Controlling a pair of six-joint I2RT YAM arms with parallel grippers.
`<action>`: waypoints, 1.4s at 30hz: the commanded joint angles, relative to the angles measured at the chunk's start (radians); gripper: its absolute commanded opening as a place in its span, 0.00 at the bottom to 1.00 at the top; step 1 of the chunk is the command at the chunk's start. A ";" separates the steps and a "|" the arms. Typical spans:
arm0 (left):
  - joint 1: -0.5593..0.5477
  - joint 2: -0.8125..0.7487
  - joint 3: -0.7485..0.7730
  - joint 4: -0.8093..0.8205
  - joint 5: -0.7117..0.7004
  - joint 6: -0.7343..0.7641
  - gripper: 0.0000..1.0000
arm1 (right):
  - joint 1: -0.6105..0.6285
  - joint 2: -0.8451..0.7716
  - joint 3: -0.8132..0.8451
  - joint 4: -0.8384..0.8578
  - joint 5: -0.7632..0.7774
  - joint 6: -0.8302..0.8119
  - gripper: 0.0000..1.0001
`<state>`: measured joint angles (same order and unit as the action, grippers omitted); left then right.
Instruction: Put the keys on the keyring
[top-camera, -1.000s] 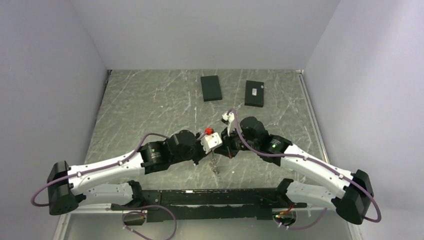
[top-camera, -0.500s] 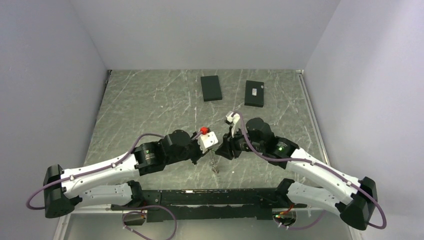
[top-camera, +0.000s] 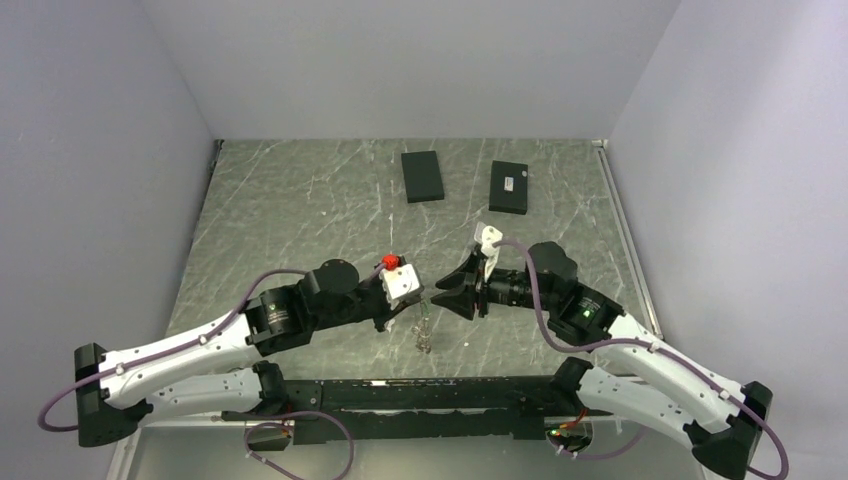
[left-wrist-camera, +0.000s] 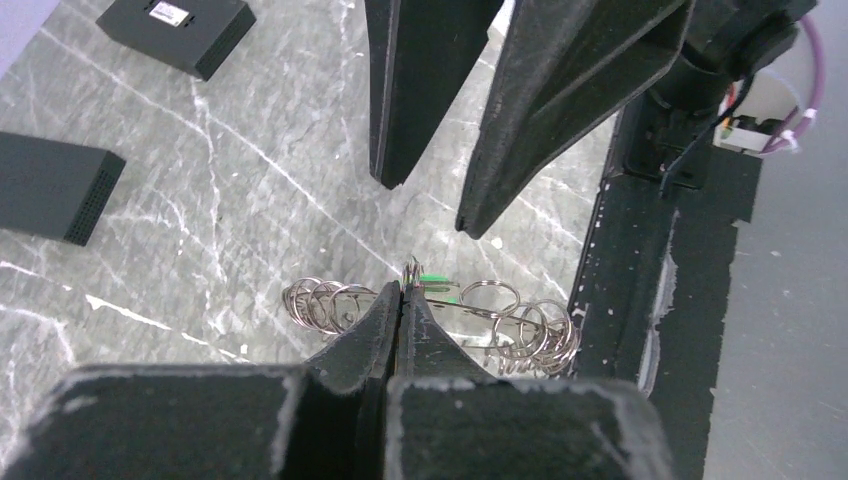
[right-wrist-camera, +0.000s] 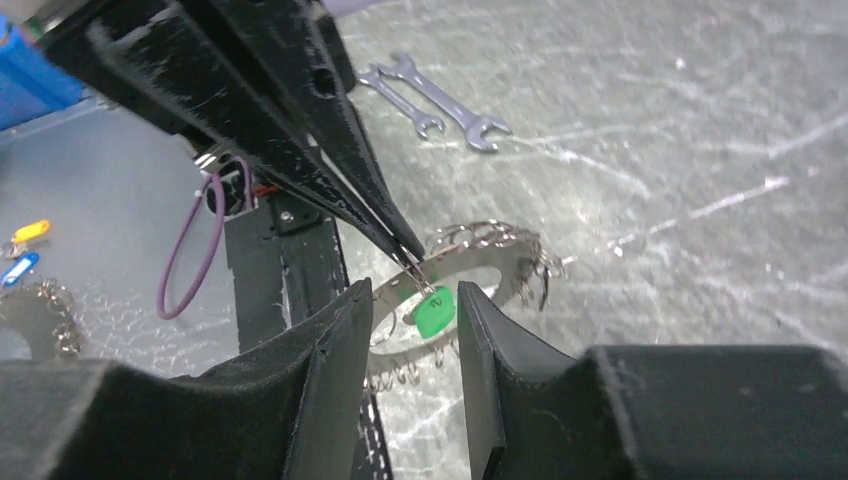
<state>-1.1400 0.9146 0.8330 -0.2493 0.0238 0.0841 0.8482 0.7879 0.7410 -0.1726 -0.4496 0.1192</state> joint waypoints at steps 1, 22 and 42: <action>0.003 -0.040 0.027 0.068 0.085 -0.026 0.00 | 0.027 -0.056 -0.059 0.212 -0.097 -0.107 0.40; 0.003 -0.072 0.021 0.048 0.156 -0.041 0.00 | 0.213 -0.012 -0.040 0.135 0.116 -0.371 0.34; 0.003 -0.071 0.023 0.045 0.162 -0.035 0.00 | 0.212 0.020 -0.038 0.102 0.129 -0.387 0.27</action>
<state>-1.1336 0.8726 0.8330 -0.2771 0.1528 0.0639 1.0611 0.7902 0.6811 -0.0601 -0.2977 -0.2443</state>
